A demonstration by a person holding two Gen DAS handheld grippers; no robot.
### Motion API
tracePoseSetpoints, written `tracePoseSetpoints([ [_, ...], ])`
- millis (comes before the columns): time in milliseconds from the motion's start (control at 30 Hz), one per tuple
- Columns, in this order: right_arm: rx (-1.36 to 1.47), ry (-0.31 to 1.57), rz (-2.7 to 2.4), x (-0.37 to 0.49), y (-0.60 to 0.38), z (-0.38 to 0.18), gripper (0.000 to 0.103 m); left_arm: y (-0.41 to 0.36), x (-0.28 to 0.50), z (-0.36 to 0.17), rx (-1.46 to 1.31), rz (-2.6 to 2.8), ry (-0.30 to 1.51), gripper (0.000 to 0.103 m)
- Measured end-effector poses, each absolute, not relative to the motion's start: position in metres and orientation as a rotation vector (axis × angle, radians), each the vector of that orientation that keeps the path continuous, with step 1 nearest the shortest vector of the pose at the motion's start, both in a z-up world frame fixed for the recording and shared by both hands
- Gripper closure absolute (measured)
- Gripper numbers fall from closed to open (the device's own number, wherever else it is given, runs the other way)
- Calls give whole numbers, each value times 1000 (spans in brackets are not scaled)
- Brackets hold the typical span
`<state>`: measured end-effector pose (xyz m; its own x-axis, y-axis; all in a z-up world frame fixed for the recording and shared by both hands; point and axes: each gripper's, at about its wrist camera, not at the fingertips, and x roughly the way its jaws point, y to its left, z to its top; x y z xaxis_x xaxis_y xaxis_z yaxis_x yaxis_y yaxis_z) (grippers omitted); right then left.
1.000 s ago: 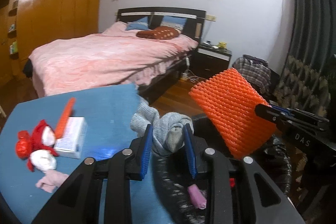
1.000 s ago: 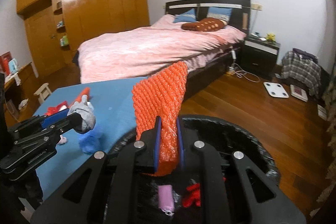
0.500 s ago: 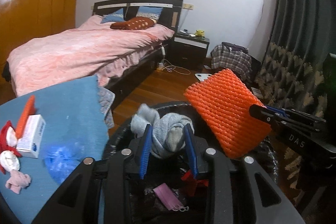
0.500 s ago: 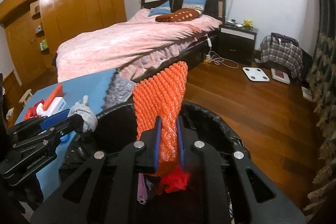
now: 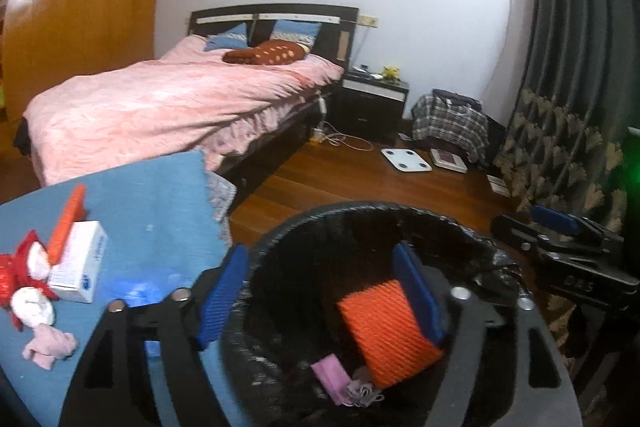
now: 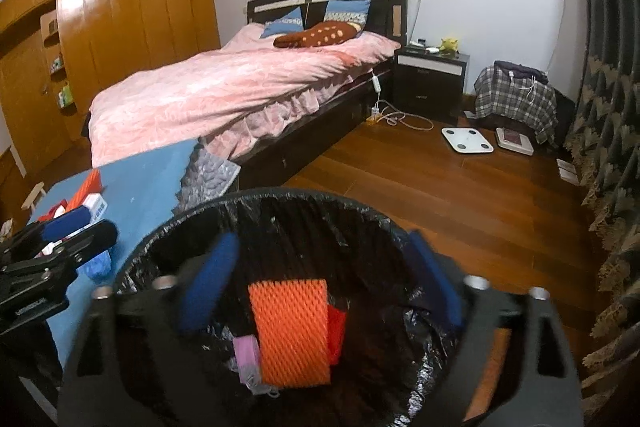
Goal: Collect trash
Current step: 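Open both tools to drop the orange mesh and grey socks into the bin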
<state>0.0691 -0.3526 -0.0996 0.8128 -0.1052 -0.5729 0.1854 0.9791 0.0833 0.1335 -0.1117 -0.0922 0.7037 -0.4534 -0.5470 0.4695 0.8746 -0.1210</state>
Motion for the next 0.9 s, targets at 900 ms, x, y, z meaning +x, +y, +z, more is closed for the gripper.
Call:
tracePoseSetpoints([
  [900, 80, 604, 205, 136, -171, -91, 7, 93, 135, -99, -22, -47, 586, 10],
])
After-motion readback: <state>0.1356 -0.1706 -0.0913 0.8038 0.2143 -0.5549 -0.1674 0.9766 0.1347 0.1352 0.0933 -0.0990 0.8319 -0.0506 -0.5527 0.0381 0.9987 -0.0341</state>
